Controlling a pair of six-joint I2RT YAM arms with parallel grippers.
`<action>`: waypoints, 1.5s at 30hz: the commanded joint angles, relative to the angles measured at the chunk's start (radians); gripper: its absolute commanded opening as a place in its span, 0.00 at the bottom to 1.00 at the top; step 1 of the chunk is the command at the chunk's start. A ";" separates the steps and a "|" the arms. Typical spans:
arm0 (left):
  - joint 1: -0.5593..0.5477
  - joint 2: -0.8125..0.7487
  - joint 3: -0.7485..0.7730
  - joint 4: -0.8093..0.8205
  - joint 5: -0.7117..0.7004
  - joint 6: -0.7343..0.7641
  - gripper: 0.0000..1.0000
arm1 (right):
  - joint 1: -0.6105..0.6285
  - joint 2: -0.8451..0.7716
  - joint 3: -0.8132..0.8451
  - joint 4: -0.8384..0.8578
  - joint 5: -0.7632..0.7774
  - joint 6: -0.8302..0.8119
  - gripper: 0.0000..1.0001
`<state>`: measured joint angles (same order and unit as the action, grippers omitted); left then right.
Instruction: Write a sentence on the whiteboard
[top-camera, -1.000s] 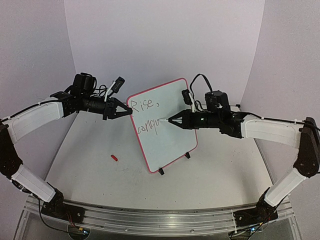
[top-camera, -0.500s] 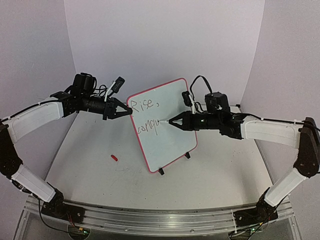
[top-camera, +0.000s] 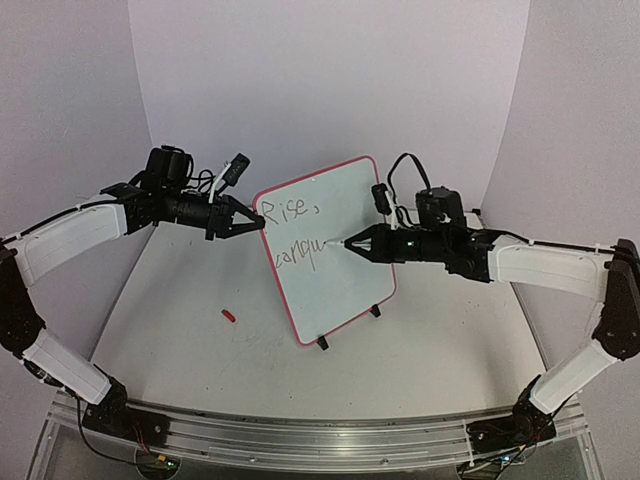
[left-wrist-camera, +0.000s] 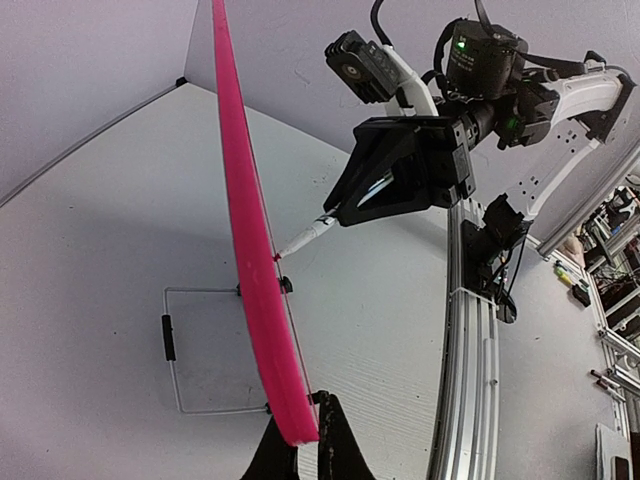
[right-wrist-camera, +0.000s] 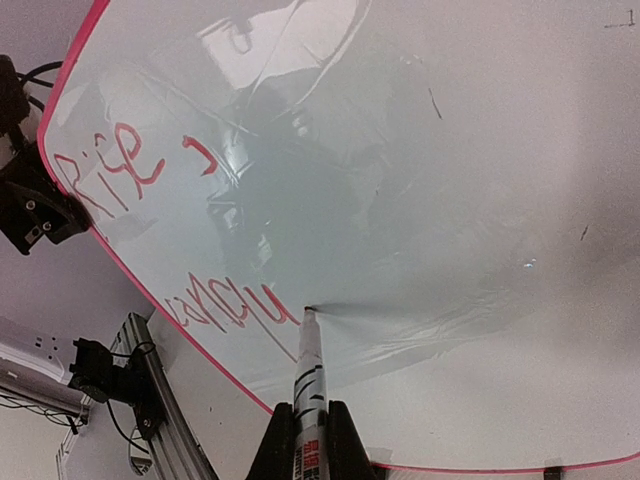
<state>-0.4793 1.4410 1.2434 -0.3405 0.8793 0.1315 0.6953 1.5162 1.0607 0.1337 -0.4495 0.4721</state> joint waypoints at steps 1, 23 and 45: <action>-0.042 0.038 -0.019 -0.155 -0.005 0.060 0.00 | -0.006 -0.049 0.026 0.024 -0.003 -0.008 0.00; -0.042 0.044 -0.018 -0.154 -0.004 0.061 0.00 | -0.006 0.021 0.058 0.026 0.012 0.006 0.00; -0.042 0.039 -0.019 -0.154 -0.002 0.060 0.00 | -0.007 -0.008 0.075 0.044 0.035 0.009 0.00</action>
<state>-0.4801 1.4414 1.2438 -0.3405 0.8719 0.1295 0.6941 1.5101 1.0782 0.1345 -0.3878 0.4873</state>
